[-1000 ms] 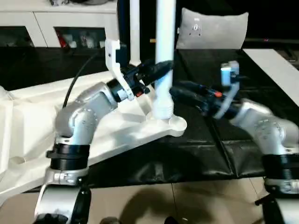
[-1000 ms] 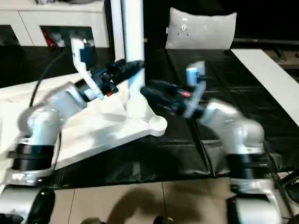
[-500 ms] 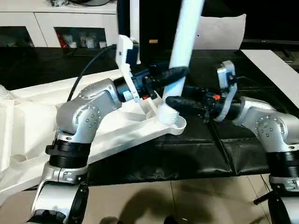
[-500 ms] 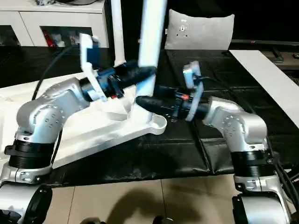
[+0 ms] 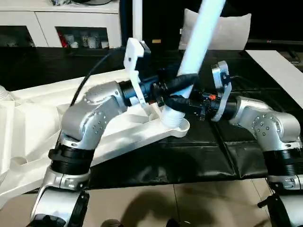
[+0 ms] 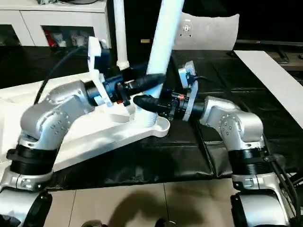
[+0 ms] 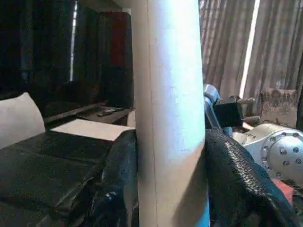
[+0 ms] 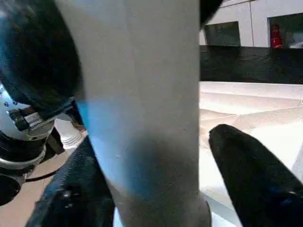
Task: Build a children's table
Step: Insert table leg to table base
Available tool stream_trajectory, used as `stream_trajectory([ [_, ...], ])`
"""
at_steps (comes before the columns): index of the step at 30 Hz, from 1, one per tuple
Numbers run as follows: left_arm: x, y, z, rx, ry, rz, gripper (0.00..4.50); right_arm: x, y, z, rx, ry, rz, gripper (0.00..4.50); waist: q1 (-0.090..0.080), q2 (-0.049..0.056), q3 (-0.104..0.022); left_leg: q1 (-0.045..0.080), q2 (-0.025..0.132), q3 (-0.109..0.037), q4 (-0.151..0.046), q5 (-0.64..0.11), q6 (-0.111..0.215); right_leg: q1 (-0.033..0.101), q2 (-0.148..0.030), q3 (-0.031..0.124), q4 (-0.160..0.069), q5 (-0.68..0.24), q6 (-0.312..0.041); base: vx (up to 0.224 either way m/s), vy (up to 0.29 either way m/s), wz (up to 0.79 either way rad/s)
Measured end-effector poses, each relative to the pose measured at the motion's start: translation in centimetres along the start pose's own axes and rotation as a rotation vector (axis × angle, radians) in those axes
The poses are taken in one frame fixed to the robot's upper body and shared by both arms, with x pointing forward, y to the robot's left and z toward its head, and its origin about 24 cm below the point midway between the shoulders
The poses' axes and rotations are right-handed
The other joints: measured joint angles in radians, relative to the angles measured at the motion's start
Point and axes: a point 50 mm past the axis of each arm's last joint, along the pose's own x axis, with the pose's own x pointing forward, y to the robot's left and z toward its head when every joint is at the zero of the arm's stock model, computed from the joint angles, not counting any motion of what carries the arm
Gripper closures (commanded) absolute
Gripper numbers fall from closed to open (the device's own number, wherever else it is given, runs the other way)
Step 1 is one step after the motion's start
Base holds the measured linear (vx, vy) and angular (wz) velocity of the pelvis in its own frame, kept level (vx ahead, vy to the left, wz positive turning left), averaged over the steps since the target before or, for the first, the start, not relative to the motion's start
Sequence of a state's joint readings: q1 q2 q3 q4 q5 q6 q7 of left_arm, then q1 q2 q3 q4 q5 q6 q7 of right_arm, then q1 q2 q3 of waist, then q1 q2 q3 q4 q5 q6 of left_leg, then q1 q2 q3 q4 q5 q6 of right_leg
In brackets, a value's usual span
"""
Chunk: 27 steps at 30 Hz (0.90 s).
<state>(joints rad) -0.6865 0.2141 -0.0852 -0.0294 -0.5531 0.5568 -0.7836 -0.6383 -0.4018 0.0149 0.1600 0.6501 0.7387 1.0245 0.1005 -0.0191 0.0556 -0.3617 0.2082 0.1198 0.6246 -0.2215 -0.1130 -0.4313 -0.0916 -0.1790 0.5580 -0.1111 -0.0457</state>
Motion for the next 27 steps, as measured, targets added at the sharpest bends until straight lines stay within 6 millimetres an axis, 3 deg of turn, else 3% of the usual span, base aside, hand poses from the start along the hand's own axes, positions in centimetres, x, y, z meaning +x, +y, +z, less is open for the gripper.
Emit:
stream_trajectory([
  [9, -0.1, 0.1, 0.0, 0.025, -0.001, 0.016, 2.62, 0.3, 0.1, 0.3, -0.01, 0.008, 0.016, 2.29, -0.002, 0.0, 0.0, 0.0, 0.0, 0.0, 0.0, 0.0, 0.0, 0.0, 0.0, 0.0, 0.0, 0.0, 0.0, 0.0, 0.0, 0.0],
  [17, -0.1, 0.1, -0.2, 0.015, 0.018, 0.021, 2.62, 0.5, 0.1, 0.1, -0.016, 0.022, 0.016, 2.52, -0.001, 0.0, 0.0, 0.0, 0.0, 0.0, 0.0, 0.0, 0.0, 0.0, 0.0, 0.001, 0.0, 0.0, 0.0, 0.0, 0.0, 0.0],
  [18, -0.1, 0.1, -0.3, 0.001, 0.019, 0.023, 2.06, 0.6, 0.1, 0.1, -0.016, 0.024, 0.016, 2.52, -0.001, 0.0, 0.0, 0.0, 0.0, 0.0, 0.0, 0.0, 0.0, 0.0, 0.0, 0.0, 0.0, 0.0, 0.0, 0.0, 0.0, 0.0],
  [26, -0.5, -0.8, -0.4, -0.055, -0.007, -0.015, 1.41, 1.3, 0.4, -0.2, -0.032, 0.027, 0.039, 2.55, -0.002, 0.0, 0.0, 0.0, 0.0, 0.0, 0.0, 0.0, 0.0, 0.0, 0.0, 0.001, 0.001, 0.0, 0.0, 0.0, 0.0, 0.0],
  [27, -0.7, -1.0, -0.5, -0.065, -0.014, -0.024, 1.16, 1.5, 0.5, -0.3, -0.034, 0.034, 0.05, 2.55, -0.003, 0.0, 0.0, 0.0, 0.0, 0.0, 0.0, 0.0, 0.0, 0.0, 0.0, 0.001, 0.001, 0.0, 0.0, 0.0, 0.0, 0.0],
])
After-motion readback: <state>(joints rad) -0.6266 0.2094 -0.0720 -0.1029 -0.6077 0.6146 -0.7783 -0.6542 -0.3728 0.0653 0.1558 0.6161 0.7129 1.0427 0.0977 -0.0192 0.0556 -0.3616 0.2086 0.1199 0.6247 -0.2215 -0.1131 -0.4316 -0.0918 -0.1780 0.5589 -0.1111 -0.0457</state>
